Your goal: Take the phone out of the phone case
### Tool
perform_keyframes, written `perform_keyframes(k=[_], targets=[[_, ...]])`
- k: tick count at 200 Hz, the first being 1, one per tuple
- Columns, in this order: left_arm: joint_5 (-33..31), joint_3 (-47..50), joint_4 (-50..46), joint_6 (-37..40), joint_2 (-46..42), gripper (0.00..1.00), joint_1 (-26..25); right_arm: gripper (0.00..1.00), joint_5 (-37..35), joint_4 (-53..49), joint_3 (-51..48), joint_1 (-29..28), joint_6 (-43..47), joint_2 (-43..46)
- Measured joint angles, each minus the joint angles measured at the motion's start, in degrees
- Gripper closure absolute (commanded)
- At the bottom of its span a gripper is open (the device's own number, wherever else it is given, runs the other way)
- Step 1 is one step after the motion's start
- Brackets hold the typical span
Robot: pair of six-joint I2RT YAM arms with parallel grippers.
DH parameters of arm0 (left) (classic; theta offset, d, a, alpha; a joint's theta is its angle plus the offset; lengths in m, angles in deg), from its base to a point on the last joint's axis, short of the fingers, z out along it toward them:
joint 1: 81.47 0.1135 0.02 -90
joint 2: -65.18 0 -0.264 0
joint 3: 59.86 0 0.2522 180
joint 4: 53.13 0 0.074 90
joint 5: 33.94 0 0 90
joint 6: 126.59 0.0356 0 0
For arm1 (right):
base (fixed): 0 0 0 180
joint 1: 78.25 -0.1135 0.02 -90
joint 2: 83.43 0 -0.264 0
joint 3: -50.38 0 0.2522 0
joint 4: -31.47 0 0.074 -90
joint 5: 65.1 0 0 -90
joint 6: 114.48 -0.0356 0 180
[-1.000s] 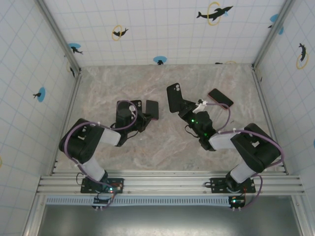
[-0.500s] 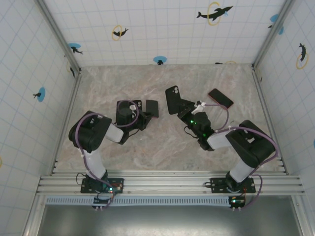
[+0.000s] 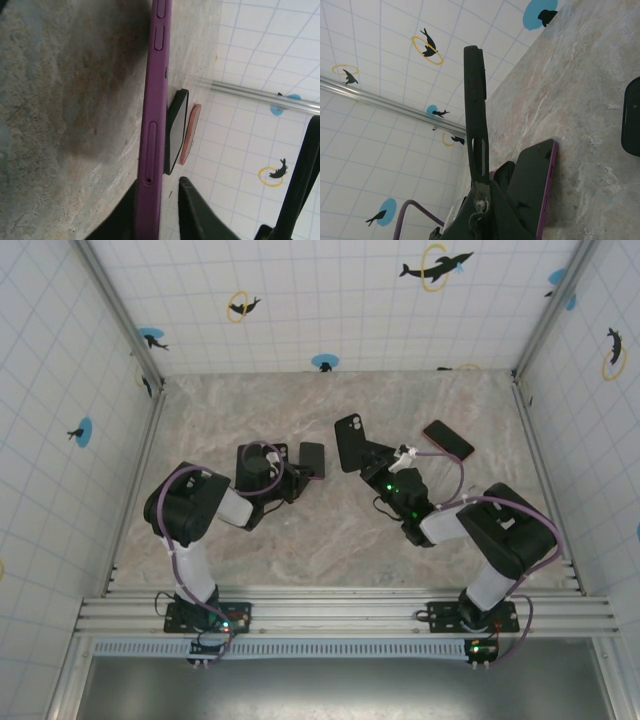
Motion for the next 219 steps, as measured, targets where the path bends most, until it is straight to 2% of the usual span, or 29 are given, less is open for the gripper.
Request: perform_keyframes(k=[78,219], targets=[[0.1,0.1,-5.0,1.1,-2.5,0.57,0.0,1.00,0.7,0.0,0.0,-0.1,-0.2,-0.9],[-0.1,4.7,-9.4,3.2,-5.6,0.54,0.0,1.00,1.0,-0.7,0.0,-0.6,0.3,-0.9]])
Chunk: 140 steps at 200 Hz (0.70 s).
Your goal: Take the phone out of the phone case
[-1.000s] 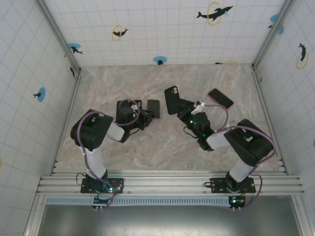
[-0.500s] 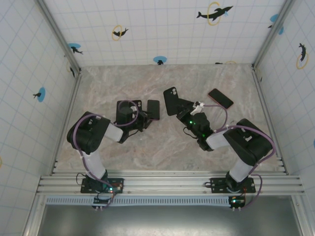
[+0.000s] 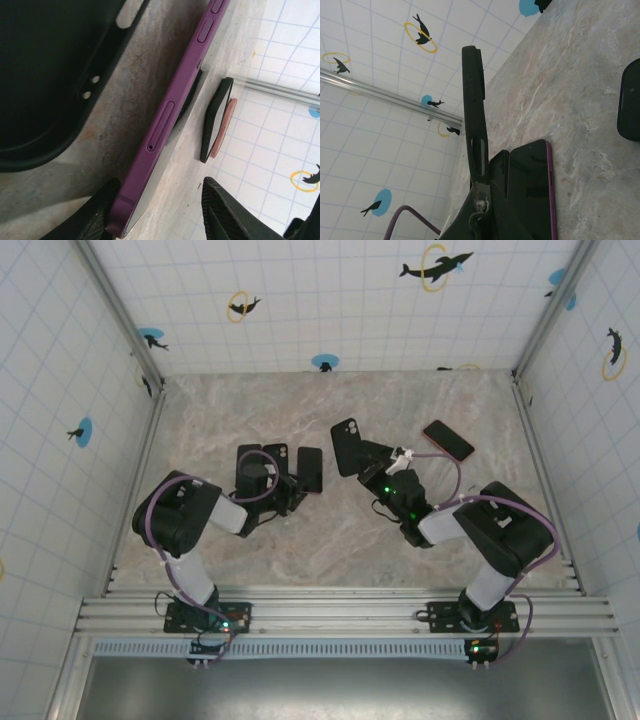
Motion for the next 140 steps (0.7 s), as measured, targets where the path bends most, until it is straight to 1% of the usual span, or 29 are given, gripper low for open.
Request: perform_keyframes(k=[25,66,98,140], targets=[[0.0,0.0,-0.3,0.8,-0.2,0.52,0.0,1.00,0.0,-0.5,0.0,0.0,0.2,0.0],[-0.1,0.1,-3.3,2.3,-2.1,0.51,3.1,1.00,0.0,-0.7,0.0,0.0,0.7,0.0],[-0.2,0.1,-5.4,3.5,-3.1,0.49,3.2,1.00,0.0,-0.8,0.0,0.0,0.9,0.0],[-0.2,0.5,-7.1,3.9,-4.5,0.49,3.1,1.00,0.0,-0.8,0.0,0.0,1.0,0.0]])
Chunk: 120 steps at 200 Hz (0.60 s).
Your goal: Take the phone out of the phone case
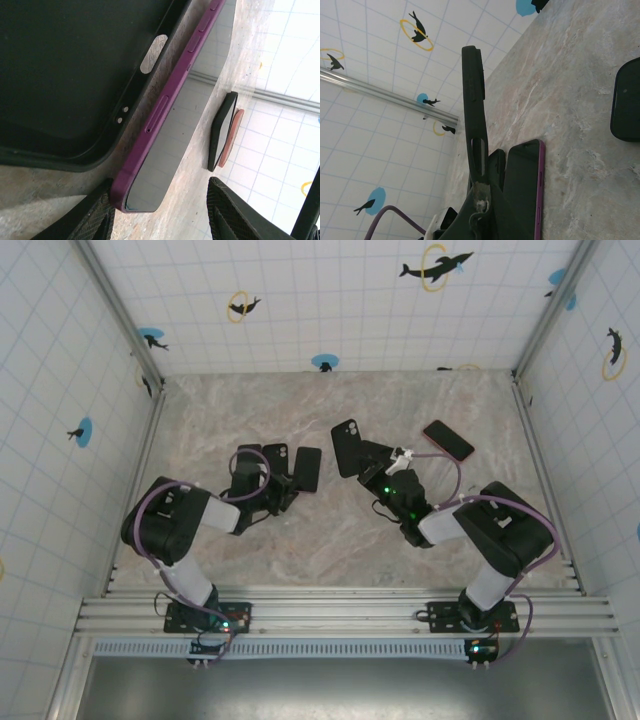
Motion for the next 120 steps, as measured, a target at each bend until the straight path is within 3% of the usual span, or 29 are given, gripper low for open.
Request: perform_keyframes(k=[120], targets=[[0.5,-3.0,1.1,-0.3,3.1,0.49,-1.5,1.00,0.1,0.0,0.0,0.0,0.0,0.0]])
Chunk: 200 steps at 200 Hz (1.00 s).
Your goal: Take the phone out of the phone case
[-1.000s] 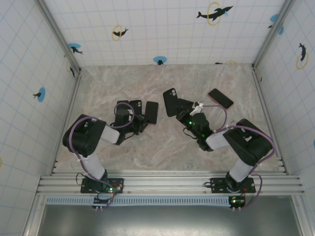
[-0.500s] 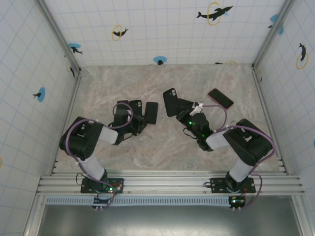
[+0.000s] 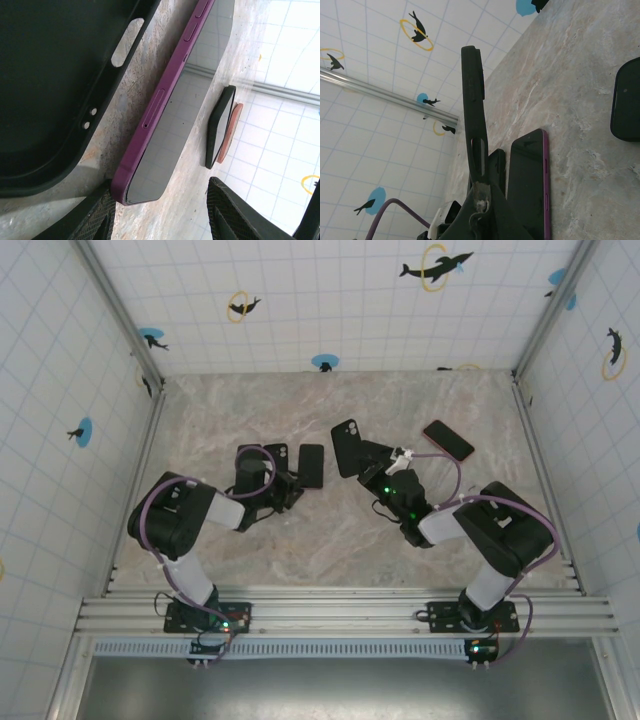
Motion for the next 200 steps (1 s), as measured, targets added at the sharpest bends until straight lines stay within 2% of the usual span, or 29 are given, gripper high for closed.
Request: perform_keyframes(k=[54,136,200], targets=[[-0.1,-1.2,-3.1,1.7,-0.6,0.48,0.0,1.00,-0.7,-3.3,0.7,-0.2,0.5,0.0],[-0.2,-0.9,-9.3,5.9,-6.6,0.48,0.0,1.00,-10.3,-18.8,10.7,-4.2,3.2,-3.9],[-1.5,-2.8,-18.3,11.8,-15.7,0.39,0.3,1.00,-14.4,-23.2,15.0,-5.3,3.7,-10.5]])
